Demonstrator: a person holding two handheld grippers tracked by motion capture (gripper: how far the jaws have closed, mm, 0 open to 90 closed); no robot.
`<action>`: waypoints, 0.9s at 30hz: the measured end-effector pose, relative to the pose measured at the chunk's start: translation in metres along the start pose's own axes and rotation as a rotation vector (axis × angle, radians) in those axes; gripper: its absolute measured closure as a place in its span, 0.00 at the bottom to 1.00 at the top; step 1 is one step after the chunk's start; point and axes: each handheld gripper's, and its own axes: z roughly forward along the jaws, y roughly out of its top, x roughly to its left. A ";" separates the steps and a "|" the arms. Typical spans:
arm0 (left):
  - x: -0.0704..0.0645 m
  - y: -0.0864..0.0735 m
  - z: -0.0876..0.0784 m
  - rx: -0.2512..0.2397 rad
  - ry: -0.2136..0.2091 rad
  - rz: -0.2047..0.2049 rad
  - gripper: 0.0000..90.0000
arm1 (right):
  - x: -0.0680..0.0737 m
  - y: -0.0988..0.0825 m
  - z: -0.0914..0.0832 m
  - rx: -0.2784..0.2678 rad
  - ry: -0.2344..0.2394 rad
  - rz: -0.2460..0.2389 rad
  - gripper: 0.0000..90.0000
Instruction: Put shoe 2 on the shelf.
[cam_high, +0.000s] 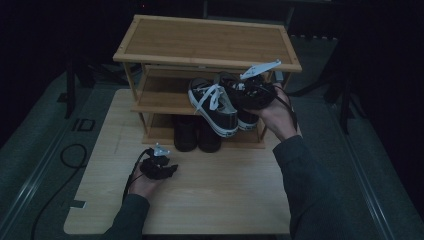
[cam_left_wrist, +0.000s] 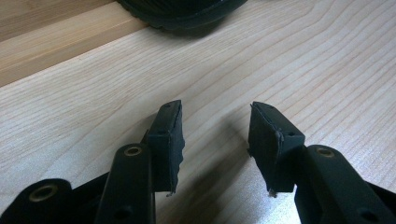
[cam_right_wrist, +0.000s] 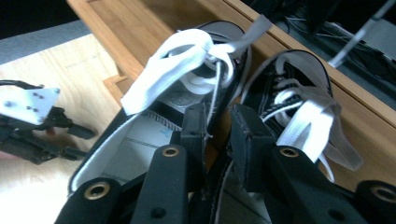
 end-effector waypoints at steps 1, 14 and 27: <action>0.000 0.000 0.000 0.001 0.000 -0.001 0.61 | 0.000 0.000 0.000 -0.003 0.007 0.001 0.86; 0.004 0.004 -0.002 0.025 -0.005 -0.033 0.67 | -0.004 -0.001 -0.003 -0.034 0.095 -0.046 0.99; 0.001 0.027 -0.024 -0.039 -0.005 0.002 0.70 | -0.005 -0.004 -0.009 -0.053 0.161 -0.064 1.00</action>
